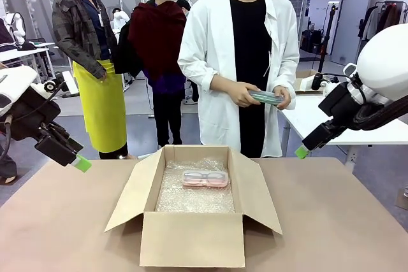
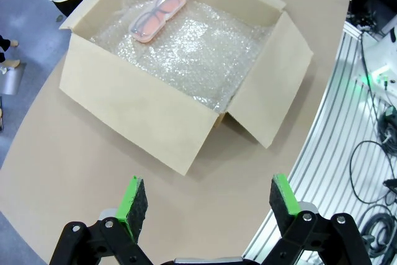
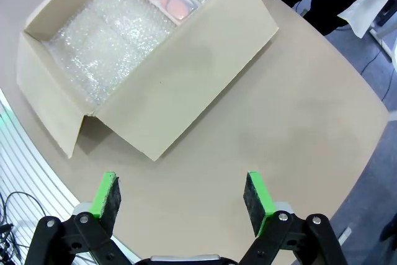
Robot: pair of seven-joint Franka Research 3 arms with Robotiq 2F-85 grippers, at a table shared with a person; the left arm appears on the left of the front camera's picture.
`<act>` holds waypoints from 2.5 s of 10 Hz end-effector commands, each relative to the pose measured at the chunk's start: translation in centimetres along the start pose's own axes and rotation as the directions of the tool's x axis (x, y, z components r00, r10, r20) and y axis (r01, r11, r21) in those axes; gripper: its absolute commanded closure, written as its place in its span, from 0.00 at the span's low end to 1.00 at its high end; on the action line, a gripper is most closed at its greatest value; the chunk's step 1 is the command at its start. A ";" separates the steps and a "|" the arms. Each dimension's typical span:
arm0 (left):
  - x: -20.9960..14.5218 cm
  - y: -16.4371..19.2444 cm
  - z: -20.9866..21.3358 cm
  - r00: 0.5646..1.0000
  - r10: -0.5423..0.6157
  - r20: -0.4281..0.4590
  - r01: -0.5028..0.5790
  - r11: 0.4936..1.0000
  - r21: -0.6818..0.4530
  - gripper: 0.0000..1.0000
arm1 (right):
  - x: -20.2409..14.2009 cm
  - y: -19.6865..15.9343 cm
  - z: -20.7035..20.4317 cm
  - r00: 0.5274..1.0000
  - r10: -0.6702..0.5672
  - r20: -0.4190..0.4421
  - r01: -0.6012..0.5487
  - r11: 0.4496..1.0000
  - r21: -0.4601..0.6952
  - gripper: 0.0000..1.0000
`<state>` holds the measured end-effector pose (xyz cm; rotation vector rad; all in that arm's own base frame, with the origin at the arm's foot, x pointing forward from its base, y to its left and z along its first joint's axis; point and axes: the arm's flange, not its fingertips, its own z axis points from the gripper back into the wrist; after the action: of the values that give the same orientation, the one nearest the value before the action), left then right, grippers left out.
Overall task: Pack the glasses set securely to prepare it for shipping.
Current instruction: Put the Glasses case from the right side of the table into the Package Box.
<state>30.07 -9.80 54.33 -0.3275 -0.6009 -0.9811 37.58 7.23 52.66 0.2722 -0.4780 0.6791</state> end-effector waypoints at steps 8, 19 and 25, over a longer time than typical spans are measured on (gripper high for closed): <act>-0.1 0.0 0.1 1.000 -0.003 0.014 0.003 1.000 -0.019 0.00 | 0.0 0.1 0.1 1.000 0.000 0.005 0.000 1.000 -0.008 0.00; -0.1 0.0 0.1 1.000 -0.003 0.014 0.003 1.000 -0.019 0.00 | 0.0 0.1 0.1 1.000 0.000 0.005 0.000 1.000 -0.008 0.00; -0.1 0.0 0.1 1.000 -0.003 0.014 0.003 1.000 -0.019 0.00 | 0.0 0.1 0.1 1.000 0.000 0.005 0.000 1.000 -0.008 0.00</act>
<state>30.07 -9.80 54.33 -0.3275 -0.6009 -0.9811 37.59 7.20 52.66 0.2714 -0.4779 0.6796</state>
